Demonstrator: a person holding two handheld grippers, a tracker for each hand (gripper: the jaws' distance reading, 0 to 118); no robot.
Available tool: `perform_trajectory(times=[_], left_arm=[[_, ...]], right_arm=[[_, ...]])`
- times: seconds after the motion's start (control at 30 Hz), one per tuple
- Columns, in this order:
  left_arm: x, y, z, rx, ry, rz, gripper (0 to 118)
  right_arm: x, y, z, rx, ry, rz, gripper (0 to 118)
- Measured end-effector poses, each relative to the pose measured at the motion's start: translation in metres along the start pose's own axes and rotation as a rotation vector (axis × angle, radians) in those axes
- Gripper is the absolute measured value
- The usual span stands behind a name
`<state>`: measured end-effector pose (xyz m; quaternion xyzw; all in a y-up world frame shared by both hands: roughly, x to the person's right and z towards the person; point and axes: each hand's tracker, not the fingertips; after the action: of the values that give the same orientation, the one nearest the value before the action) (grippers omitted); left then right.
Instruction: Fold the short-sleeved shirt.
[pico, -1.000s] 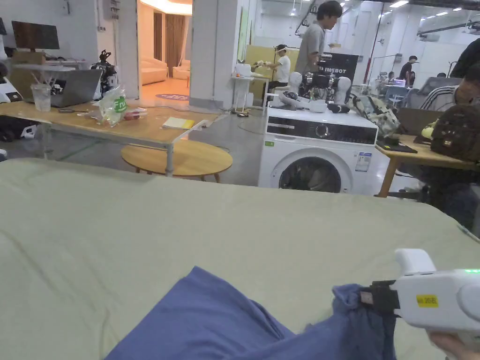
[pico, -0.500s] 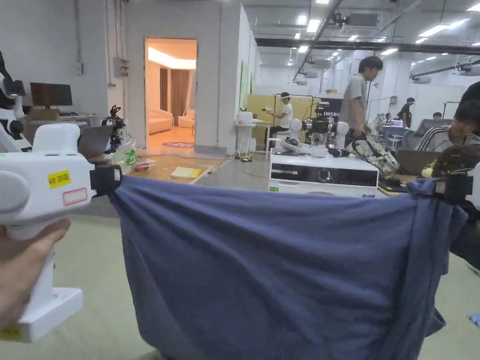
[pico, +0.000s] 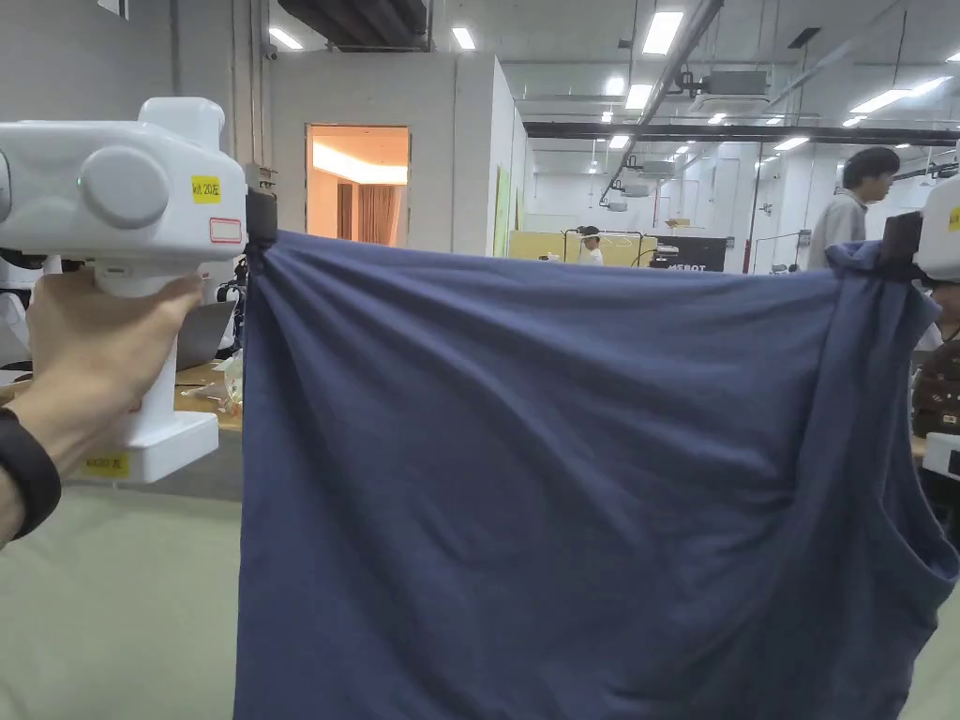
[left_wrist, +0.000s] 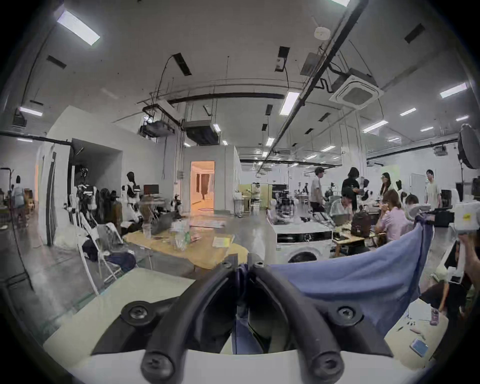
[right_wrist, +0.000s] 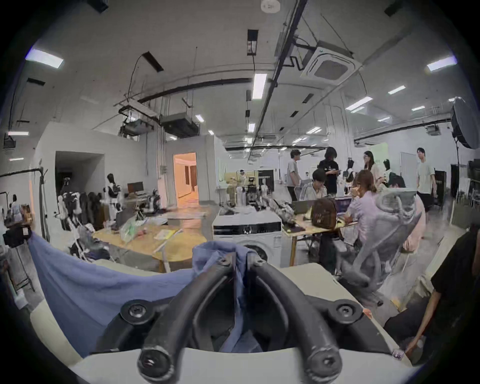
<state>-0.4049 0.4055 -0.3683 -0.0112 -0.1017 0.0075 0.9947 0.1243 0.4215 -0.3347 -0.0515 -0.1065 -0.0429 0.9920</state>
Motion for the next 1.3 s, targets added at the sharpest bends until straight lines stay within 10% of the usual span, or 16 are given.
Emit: perform_trajectory(times=[0.7, 1.3], left_arm=[[-0.013, -0.133, -0.039, -0.228, -0.005, 0.071, 1], [-0.004, -0.319, 0.213, -0.388, -0.176, 0.064, 1]], right_arm=[[-0.005, -0.099, -0.017, -0.173, 0.046, 0.066, 4], [0.088, -0.348, 0.218, -0.49, 0.148, -0.003, 4]])
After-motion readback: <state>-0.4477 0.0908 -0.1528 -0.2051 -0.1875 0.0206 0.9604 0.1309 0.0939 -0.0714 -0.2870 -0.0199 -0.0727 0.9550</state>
